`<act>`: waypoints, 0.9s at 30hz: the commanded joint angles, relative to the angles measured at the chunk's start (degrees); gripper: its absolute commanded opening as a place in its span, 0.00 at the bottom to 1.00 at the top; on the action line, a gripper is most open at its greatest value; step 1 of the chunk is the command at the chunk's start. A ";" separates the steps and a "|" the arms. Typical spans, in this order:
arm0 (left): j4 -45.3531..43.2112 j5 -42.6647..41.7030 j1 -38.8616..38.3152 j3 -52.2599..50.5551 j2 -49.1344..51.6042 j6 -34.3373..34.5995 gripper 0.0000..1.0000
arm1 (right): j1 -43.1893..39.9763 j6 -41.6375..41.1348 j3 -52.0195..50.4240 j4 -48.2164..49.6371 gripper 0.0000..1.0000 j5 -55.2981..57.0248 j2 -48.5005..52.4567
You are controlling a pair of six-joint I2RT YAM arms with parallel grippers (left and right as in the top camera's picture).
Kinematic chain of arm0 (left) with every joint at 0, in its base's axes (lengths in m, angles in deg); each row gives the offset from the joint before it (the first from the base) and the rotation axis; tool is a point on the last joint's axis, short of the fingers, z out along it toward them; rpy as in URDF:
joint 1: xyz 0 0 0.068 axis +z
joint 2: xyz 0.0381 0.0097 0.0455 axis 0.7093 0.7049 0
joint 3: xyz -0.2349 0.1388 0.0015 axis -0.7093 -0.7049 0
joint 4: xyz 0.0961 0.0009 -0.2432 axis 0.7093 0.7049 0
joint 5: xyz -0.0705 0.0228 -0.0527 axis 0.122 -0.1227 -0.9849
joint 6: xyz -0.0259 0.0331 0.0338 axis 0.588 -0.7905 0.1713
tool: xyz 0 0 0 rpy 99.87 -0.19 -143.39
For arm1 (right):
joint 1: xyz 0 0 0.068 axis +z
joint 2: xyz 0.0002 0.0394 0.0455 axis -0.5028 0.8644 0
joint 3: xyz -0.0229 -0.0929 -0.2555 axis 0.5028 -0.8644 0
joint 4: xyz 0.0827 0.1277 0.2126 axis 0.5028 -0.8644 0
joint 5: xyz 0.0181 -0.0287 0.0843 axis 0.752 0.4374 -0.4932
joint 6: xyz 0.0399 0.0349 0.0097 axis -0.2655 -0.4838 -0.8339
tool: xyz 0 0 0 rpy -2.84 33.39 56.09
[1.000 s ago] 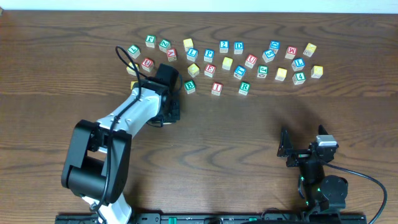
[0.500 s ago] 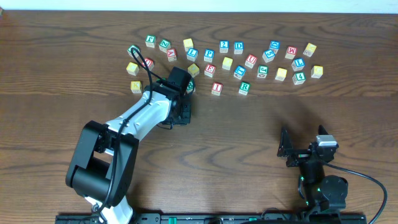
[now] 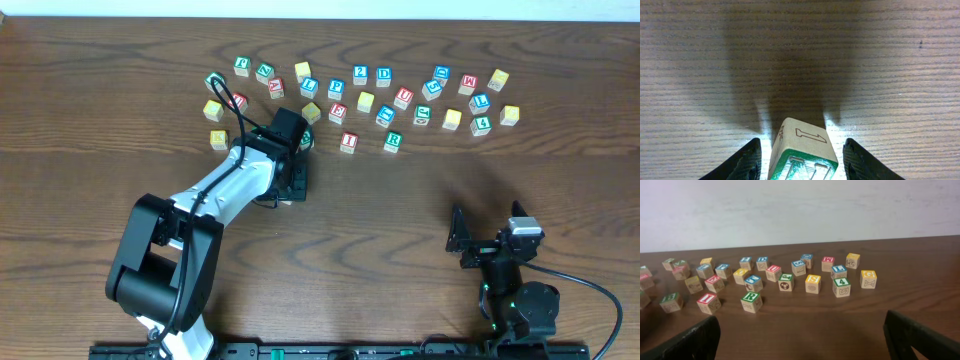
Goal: Spell out NEURIPS
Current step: 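Carry the N block toward the open table and set it down, then reach the left gripper to the red E block and grasp it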
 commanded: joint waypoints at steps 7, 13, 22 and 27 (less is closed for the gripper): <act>5.95 0.52 3.04 8.94 -0.55 -3.65 0.61 | 0.11 0.44 -0.15 -0.15 0.99 -0.33 -0.17; 13.03 0.52 5.60 21.90 -0.55 -9.64 0.66 | 0.11 0.46 -0.15 -0.15 0.99 -0.33 -0.17; 14.60 0.07 6.25 35.80 -0.37 -14.88 0.66 | 0.11 0.44 -0.15 -0.15 0.99 -0.33 -0.17; 15.91 0.35 6.32 45.00 0.79 -19.26 0.68 | 0.11 0.46 -0.15 -0.15 0.99 -0.33 -0.17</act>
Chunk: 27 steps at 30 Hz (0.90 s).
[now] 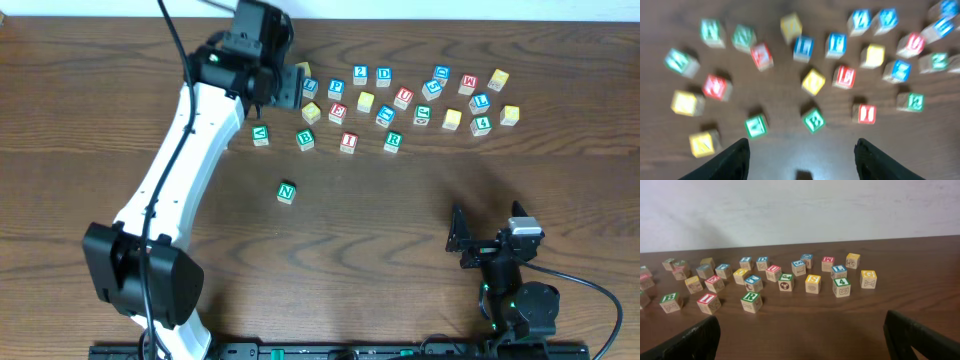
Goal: Spell out NEURIPS
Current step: 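Reach the left gripper to the red E block and grasp it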
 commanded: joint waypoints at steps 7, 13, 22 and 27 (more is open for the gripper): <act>2.29 2.01 0.04 22.40 9.55 -6.91 0.72 | 0.11 0.46 -0.15 -0.15 0.99 -0.33 -0.17; 3.26 1.60 -3.10 26.29 18.51 -11.52 0.67 | 0.11 0.44 -0.15 -0.15 0.99 -0.33 -0.17; 2.60 1.84 -8.39 26.27 28.81 -13.11 0.65 | 0.11 0.44 -0.15 -0.15 0.99 -0.33 -0.17; 2.80 2.73 -9.16 26.23 32.24 -9.42 0.63 | 0.11 0.46 -0.15 -0.15 0.99 -0.33 -0.17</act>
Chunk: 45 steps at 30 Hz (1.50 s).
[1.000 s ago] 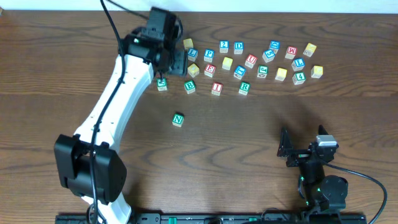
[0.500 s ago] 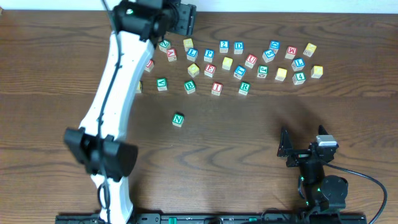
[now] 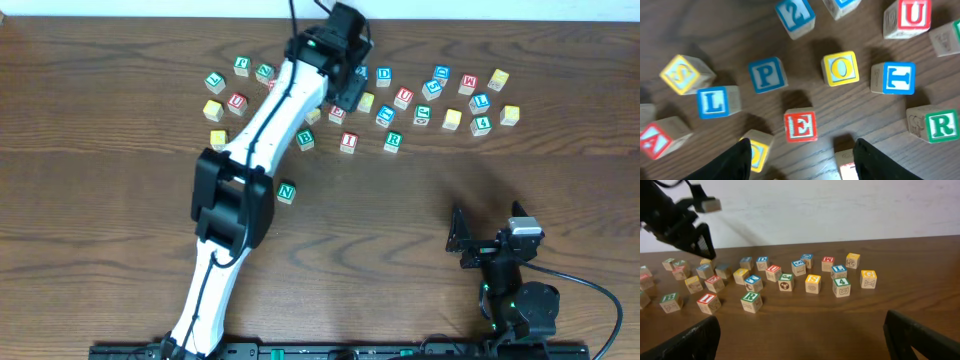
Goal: Spell out NEURIPS
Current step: 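Reach the left gripper to the red E block and grasp it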
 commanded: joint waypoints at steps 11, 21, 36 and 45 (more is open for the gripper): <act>-2.45 2.69 0.39 -1.22 4.66 6.08 0.57 | 0.11 0.44 -0.15 -0.15 0.99 -0.33 -0.17; -2.58 2.64 0.37 -1.29 8.46 7.85 0.52 | 0.11 0.42 -0.15 -0.15 0.99 -0.33 -0.17; -2.75 2.64 0.37 -1.33 8.63 7.87 0.31 | 0.11 0.42 -0.15 -0.15 0.99 -0.33 -0.17; -2.73 2.67 0.39 -1.25 3.37 7.89 0.30 | 0.11 0.44 -0.15 -0.15 0.99 -0.33 -0.17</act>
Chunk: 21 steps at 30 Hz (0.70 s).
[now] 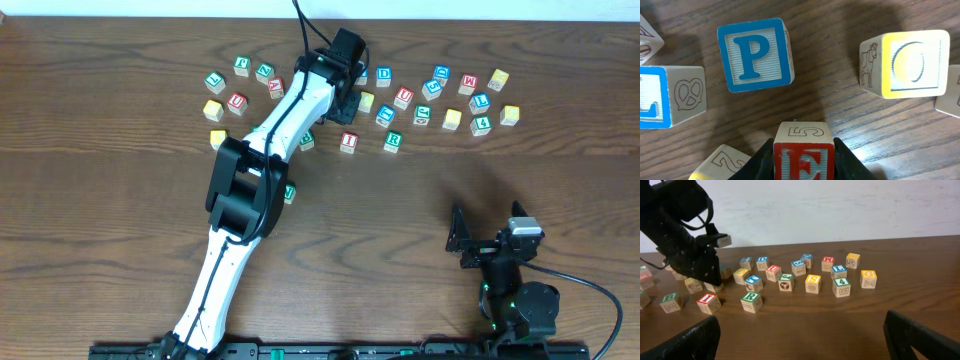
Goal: Spell out NEURIPS
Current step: 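Reach the left gripper to the red E block and grasp it, then carry the red E block beside the N block and lower it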
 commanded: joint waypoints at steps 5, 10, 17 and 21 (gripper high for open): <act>2.86 1.20 0.22 -0.28 -12.55 1.18 0.30 | 0.11 0.44 -0.15 -0.17 0.99 -0.33 -0.15; 9.75 2.03 0.22 -0.31 -19.76 3.26 0.30 | 0.11 0.44 -0.15 -0.15 0.99 -0.33 -0.15; 22.10 1.99 0.22 -0.31 -23.15 5.35 0.30 | 0.11 0.44 -0.15 -0.15 0.99 -0.33 -0.17; 29.53 2.01 0.20 -0.50 -23.02 7.28 0.30 | 0.11 0.46 -0.15 -0.15 0.99 -0.33 -0.17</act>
